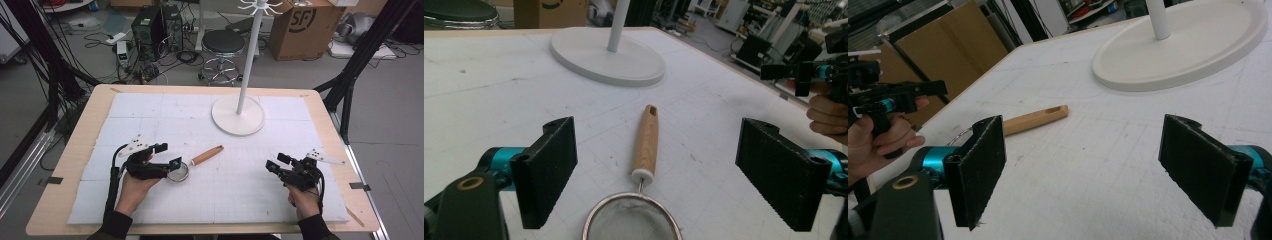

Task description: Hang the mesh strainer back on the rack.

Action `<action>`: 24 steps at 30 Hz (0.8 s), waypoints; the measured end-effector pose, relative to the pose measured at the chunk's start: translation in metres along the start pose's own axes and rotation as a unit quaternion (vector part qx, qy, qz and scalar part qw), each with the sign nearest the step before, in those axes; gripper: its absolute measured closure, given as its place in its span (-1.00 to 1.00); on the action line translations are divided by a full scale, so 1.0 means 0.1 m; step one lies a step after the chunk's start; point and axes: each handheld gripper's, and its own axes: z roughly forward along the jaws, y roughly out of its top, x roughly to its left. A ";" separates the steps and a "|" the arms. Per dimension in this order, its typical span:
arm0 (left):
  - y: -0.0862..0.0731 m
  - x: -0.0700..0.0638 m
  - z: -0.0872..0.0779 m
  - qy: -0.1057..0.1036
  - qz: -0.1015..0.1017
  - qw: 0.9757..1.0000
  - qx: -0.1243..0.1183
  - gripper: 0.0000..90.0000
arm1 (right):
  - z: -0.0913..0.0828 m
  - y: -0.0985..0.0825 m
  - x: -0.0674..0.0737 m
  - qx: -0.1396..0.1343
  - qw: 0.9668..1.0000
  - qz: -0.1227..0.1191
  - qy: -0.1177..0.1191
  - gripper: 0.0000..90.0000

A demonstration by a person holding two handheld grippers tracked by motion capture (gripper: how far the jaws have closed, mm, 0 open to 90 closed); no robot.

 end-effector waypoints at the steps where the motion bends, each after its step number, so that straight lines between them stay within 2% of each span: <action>1: 0.03 -0.02 0.04 -0.005 0.003 1.000 0.005 -0.60 | 0.00 0.00 0.00 0.000 1.000 -0.001 0.000 -0.59; 4: 0.09 -0.04 0.15 -0.011 0.014 1.000 0.014 -0.59 | 0.00 0.00 0.00 0.000 1.000 -0.003 0.000 -0.59; 7: 0.11 -0.05 0.25 -0.023 0.005 0.999 0.027 -0.58 | -0.01 0.00 0.01 -0.003 1.000 -0.003 0.001 -0.60; 10: 0.15 -0.08 0.34 -0.022 0.018 0.999 0.046 -0.58 | -0.01 0.00 0.00 -0.006 1.000 -0.002 0.003 -0.60; 20: 0.37 -0.11 0.47 -0.035 0.022 0.998 0.055 -0.57 | -0.05 0.03 -0.01 -0.015 1.000 0.003 0.004 -0.60; 24: 0.34 -0.07 0.56 -0.033 0.021 0.996 0.079 -0.55 | -0.05 0.03 -0.01 -0.016 1.000 0.001 0.004 -0.60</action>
